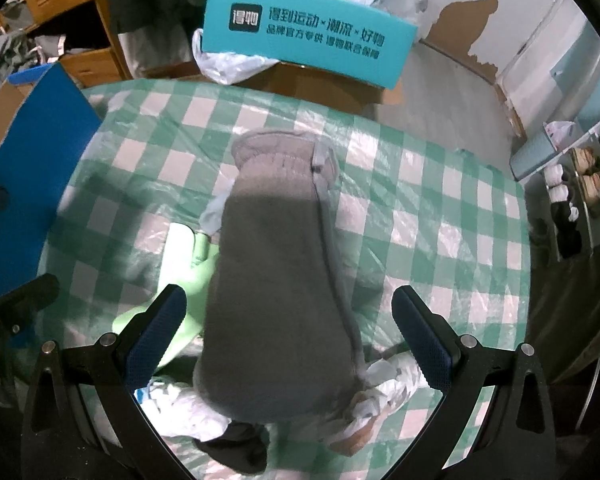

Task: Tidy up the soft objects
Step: 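Lower the right tool onto the grey sock while the left tool approaches the green cloth, then close the right tool on the grey sock while the left tool grasps the green cloth, then lift the grey sock and green cloth with both tools toward the shoebox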

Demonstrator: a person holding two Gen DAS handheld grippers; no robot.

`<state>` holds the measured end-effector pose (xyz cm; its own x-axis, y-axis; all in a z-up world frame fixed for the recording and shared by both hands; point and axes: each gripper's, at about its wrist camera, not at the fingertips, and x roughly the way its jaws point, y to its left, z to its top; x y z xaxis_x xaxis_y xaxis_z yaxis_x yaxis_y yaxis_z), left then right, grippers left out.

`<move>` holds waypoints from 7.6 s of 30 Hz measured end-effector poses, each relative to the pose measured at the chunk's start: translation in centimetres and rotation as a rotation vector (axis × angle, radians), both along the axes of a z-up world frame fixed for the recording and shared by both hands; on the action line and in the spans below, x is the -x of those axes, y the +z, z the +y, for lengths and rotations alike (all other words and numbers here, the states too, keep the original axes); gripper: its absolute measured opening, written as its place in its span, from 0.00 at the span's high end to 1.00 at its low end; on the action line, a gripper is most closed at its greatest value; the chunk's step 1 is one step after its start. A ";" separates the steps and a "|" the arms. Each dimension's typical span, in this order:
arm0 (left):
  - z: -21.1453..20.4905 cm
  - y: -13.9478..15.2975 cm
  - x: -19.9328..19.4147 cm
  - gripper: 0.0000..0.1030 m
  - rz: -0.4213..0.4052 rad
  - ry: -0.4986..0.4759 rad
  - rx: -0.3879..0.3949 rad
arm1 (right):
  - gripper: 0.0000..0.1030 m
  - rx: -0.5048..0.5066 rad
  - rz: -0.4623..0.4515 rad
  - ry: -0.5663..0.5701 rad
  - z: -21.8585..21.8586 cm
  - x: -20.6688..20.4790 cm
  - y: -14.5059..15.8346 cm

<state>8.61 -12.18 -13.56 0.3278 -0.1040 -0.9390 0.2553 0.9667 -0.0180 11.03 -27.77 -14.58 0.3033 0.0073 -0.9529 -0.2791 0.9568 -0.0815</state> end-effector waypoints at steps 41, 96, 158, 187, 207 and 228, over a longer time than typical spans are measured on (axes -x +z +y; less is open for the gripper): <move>-7.2 -6.9 -1.9 0.01 0.187 -0.095 -0.030 | 0.60 -0.215 0.066 -0.114 -5.4 -0.7 -0.9; -2.0 -6.7 -1.6 0.76 0.195 -0.037 -0.010 | 0.82 -0.095 0.062 -0.045 -1.0 -3.4 -3.2; -2.1 2.4 1.1 0.95 -0.061 -0.047 -0.001 | 0.82 -0.308 -0.076 -0.038 -1.7 2.7 6.5; 4.4 9.5 3.2 0.95 -0.208 0.057 0.024 | 0.82 -0.361 -0.161 0.065 3.2 4.5 11.9; 13.1 9.9 4.5 0.95 -0.224 0.201 0.029 | 0.82 -0.376 -0.144 0.203 12.5 4.2 13.3; 22.0 7.2 4.8 0.95 -0.190 0.360 -0.016 | 0.82 -0.373 -0.076 0.305 23.3 3.0 12.0</move>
<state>3.80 9.79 -6.37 0.5089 0.0627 -0.8586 -0.1017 0.9947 0.0124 8.06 -4.51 -2.62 0.3025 0.4433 -0.8438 -0.5576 0.8003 0.2205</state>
